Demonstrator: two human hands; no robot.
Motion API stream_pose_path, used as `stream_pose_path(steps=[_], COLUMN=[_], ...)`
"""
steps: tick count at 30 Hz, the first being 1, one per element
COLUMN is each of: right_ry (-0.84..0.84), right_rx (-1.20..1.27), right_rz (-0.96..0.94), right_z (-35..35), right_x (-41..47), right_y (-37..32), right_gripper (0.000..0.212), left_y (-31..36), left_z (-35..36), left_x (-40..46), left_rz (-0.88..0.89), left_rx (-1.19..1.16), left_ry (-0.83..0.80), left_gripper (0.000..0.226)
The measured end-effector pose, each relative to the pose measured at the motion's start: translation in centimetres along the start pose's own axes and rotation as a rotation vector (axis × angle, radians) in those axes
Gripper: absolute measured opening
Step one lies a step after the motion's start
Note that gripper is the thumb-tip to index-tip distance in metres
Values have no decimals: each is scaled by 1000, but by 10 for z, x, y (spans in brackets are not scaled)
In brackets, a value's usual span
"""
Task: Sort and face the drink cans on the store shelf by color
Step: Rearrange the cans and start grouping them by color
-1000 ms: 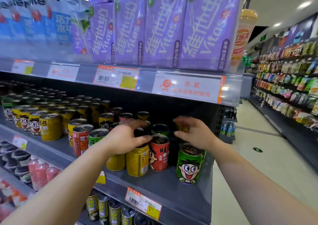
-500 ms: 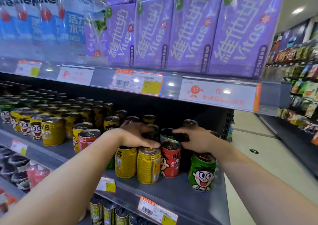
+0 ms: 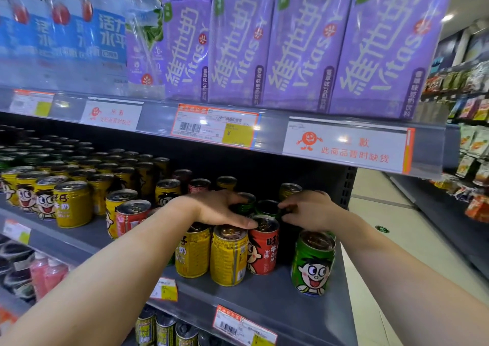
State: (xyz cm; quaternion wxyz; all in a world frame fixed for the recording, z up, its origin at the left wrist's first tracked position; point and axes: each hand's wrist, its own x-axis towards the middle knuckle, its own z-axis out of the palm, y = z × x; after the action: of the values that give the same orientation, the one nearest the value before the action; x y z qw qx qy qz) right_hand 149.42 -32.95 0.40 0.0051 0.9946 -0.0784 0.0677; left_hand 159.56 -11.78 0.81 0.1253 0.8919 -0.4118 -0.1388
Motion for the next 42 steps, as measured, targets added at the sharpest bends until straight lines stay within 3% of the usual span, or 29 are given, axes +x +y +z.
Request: stream_pose_path(steps=[8, 18, 23, 26, 28, 32, 37, 42], right_ry=[-16, -39, 32, 76, 81, 19, -126, -154], right_rx=[95, 320, 288, 317, 314, 291, 156, 151], right_rz=[82, 64, 59, 98, 105, 106, 141, 210], right_z=[-11, -10, -2, -1, -2, -6, 1, 5], right_x=[-16, -27, -33, -35, -30, -14, -5, 1], right_y=[12, 19, 14, 8, -4, -39, -54, -50], right_gripper=[43, 39, 42, 41, 43, 41, 45, 47], left_y=[23, 35, 17, -15, -24, -27, -37, -44], left_z=[5, 16, 7, 2, 11, 37, 46, 53], left_x=[13, 18, -19, -53, -69, -74, -68, -59], left_rz=[91, 104, 131, 92, 62, 175, 225, 284], left_rx=[-36, 47, 141, 107, 154, 343, 372, 378], left_ry=[-43, -38, 60, 93, 73, 257, 386, 556], left_gripper=[83, 105, 98, 114, 112, 109, 102, 88])
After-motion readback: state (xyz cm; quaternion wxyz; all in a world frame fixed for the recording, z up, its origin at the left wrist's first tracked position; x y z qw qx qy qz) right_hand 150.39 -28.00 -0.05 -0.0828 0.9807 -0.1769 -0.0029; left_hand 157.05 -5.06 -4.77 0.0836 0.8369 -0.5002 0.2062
